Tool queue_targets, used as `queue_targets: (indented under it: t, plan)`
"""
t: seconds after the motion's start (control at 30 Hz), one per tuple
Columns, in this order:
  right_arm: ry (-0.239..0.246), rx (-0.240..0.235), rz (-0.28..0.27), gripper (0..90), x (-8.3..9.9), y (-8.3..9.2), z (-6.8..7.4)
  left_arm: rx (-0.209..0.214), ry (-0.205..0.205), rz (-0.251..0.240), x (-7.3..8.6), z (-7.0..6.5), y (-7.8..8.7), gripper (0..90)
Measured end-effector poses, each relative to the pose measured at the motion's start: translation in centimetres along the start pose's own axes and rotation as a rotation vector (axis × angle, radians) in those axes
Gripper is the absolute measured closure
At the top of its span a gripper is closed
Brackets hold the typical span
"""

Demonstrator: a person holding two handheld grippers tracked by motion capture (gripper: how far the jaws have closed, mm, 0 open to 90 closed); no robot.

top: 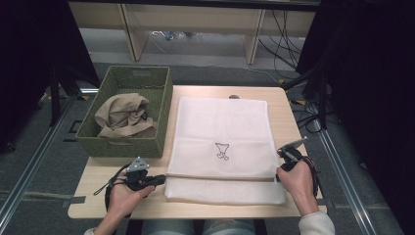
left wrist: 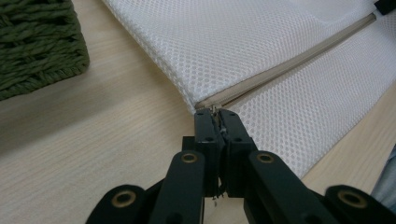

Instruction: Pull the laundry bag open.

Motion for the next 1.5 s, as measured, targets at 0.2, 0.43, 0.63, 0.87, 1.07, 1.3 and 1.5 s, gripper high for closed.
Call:
queue_targets:
  t: [0.2,0.43,0.63,0.87,1.07,1.3,1.5]
  plan:
    - [0.02,0.0,-0.006,84.9,0.0,-0.1,0.2,-0.009,-0.018,0.024,0.3,0.1,0.0,86.5]
    - [0.041,0.021,0.017,72.5,0.4,0.0,0.5,-0.074,-0.077,0.077,0.7,0.5,-0.2,86.3]
    - [0.073,-0.001,-0.101,63.0,-0.2,1.9,1.0,-0.139,-0.168,0.145,1.1,0.2,-0.8,86.0]
    - [0.08,-0.02,-0.104,61.2,-0.4,1.9,1.7,-0.13,-0.258,0.148,0.8,-1.5,-1.7,70.2]
    - [0.092,-0.043,-0.114,59.5,-0.5,2.0,2.2,-0.113,-0.257,0.081,-0.2,-2.4,-2.0,59.8]
    - [0.093,-0.05,-0.117,59.2,-0.6,2.0,2.5,-0.028,-0.278,-0.03,-2.0,-4.7,-2.2,54.9]
    - [0.105,-0.068,-0.139,58.9,-0.9,2.2,2.7,-0.017,-0.296,-0.101,-2.8,-4.8,-2.2,52.5]
Point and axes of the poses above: each handheld gripper's, and its own axes: y roughly backward along the jaws, x roughly out of its underside, z roughly to its left, the point moved 9 cm from there along -y, roughly forward along the jaws, and after that the axes turned 2 degrees about -y, right-handed, at the moved point
